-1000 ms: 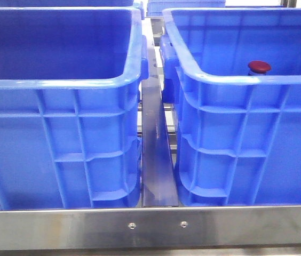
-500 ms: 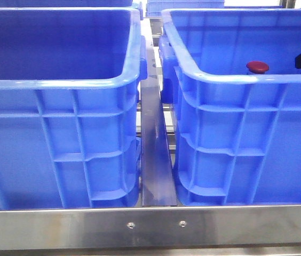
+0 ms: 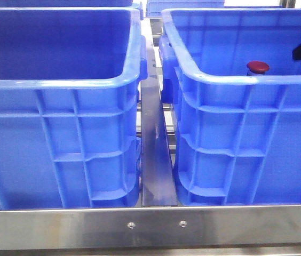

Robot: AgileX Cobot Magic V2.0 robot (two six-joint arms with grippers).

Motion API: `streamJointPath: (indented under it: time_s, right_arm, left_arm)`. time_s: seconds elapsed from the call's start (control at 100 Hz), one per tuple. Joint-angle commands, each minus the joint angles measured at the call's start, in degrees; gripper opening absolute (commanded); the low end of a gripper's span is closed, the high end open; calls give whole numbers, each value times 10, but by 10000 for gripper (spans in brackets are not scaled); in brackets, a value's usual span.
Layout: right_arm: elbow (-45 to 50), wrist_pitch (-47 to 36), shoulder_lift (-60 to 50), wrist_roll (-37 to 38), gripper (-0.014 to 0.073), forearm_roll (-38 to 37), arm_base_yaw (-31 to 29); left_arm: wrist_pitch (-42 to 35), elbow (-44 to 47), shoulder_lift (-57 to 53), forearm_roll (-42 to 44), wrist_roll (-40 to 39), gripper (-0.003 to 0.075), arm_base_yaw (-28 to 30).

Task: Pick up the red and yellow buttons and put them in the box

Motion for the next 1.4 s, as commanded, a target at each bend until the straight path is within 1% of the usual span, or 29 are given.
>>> streamJointPath:
  time_s: [0.0, 0.19, 0.36, 0.44, 0.62, 0.77, 0.88, 0.96, 1.16, 1.39]
  right_arm:
    - [-14, 15, -55, -4, 471, 57, -1]
    - [7, 15, -131, 17, 471, 52, 0]
    - [72, 7, -222, 27, 468, 52, 1]
    - [108, -23, -273, 28, 465, 52, 11]
    - [177, -139, -381, 28, 465, 52, 77]
    - [225, -187, -471, 28, 465, 55, 137]
    - [260, -218, -537, 28, 465, 62, 165]
    - [283, -221, -579, 28, 465, 62, 176]
    - [326, -212, -684, 28, 465, 62, 176]
    - [347, -212, -750, 28, 465, 62, 176]
  left_arm:
    - [-45, -14, 4, -7, -5, -19, 1]
    - [-45, -14, 4, -7, -5, -19, 1]
    - [-45, -14, 4, -11, -5, -19, 1]
    - [-45, -14, 4, -11, -5, -19, 1]
    - [-45, -14, 4, -14, -5, -19, 1]
    - [-45, -14, 4, -17, -5, -19, 1]
    - [-45, -14, 4, -17, -5, -19, 1]
    - [-45, -14, 4, -17, -5, -19, 1]
    - [-45, -14, 4, -17, -5, -19, 1]
    - [-45, -14, 4, -17, -5, -19, 1]
